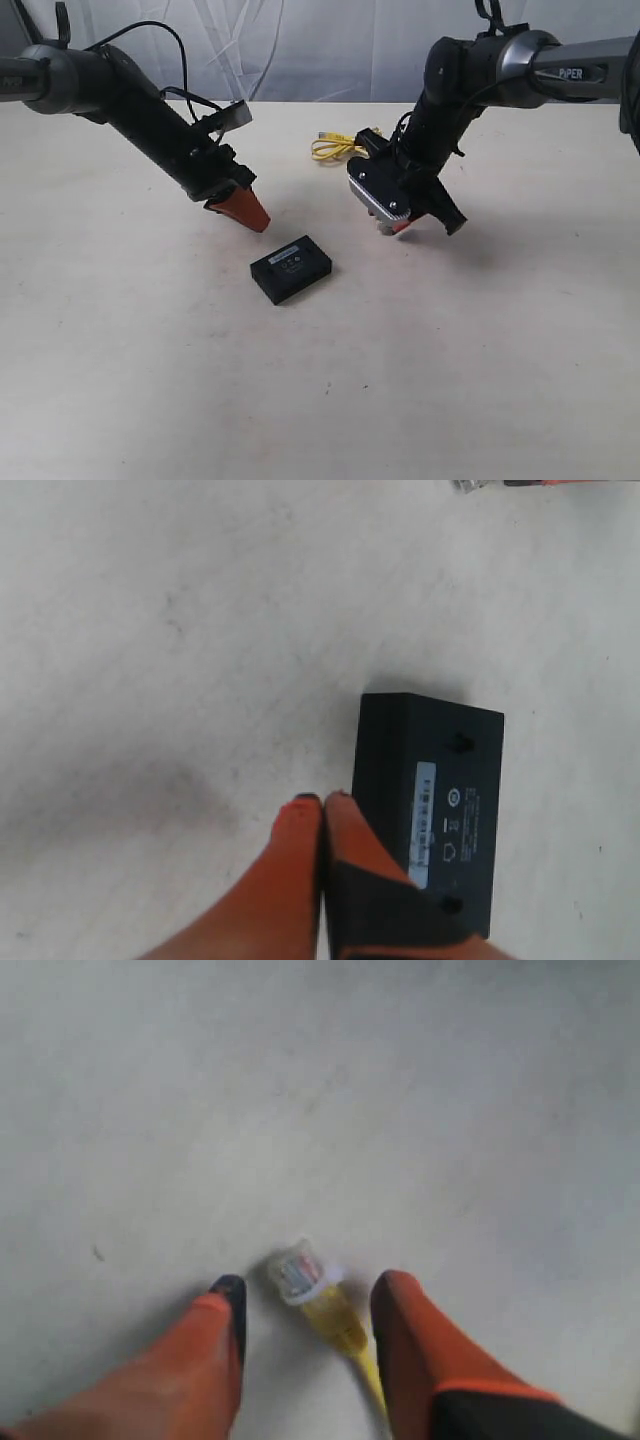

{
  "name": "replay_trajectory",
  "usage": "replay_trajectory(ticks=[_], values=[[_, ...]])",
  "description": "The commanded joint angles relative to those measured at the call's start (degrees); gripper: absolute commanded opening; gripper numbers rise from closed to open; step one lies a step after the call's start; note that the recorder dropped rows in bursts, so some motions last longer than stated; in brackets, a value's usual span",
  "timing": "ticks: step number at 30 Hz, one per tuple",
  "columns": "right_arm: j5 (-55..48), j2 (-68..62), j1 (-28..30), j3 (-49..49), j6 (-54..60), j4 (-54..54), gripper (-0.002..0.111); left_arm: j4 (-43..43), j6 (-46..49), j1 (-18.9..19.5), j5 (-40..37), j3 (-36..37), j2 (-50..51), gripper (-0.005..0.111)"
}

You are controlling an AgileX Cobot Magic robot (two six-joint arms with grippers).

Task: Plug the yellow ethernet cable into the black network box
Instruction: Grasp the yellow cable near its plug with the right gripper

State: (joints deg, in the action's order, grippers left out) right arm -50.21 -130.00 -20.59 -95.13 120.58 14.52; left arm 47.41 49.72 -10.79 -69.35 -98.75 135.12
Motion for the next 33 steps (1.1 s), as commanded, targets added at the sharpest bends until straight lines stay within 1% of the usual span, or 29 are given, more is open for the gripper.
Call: replay_trajectory(ticks=[1, 4, 18, 19, 20, 22, 23, 24, 29, 30, 33], values=[[0.6, -0.3, -0.2, -0.3, 0.3, -2.5, 0.042, 0.5, 0.2, -0.2, -0.1, -0.1, -0.3, 0.000], [1.0, -0.5, -0.2, -0.3, 0.3, -4.0, 0.042, 0.4, 0.3, -0.2, -0.1, -0.1, -0.3, 0.000], [4.8, -2.4, -0.1, -0.3, 0.3, -4.0, 0.041, 0.4, 0.3, -0.2, 0.2, -0.1, -0.3, 0.000], [4.9, -2.6, -0.1, -0.3, 0.3, -4.0, 0.036, 0.4, 0.3, -0.2, 0.2, -0.1, -0.3, 0.000], [5.0, -2.8, -0.1, -0.3, 0.3, -4.0, 0.029, 0.4, 0.3, -0.2, 0.2, -0.1, -0.3, 0.000], [5.0, -2.8, -0.1, -0.3, 0.3, -4.0, 0.014, 0.4, 0.3, -0.2, 0.2, -0.1, -0.3, 0.000], [5.0, -2.8, -0.1, -0.3, 0.3, -4.0, 0.004, 0.4, 0.3, -0.2, 0.2, -0.1, -0.3, 0.000], [5.0, -2.5, -0.1, -0.3, 0.3, -4.0, 0.000, 0.4, 0.3, -0.2, 0.2, -0.1, -0.3, 0.000], [4.3, -1.0, -0.1, -0.3, 0.0, -4.0, -0.001, 0.4, 0.3, -0.2, 0.2, -0.1, -0.3, 0.000], [3.7, -0.4, -0.1, -0.3, -1.8, -4.0, -0.001, 0.4, 0.4, -0.2, 0.2, -0.1, -0.3, 0.000], [2.0, 1.8, -0.1, -0.3, -13.5, -4.1, -0.001, 0.4, 0.4, -0.2, 0.4, -0.1, -0.3, 0.000]])
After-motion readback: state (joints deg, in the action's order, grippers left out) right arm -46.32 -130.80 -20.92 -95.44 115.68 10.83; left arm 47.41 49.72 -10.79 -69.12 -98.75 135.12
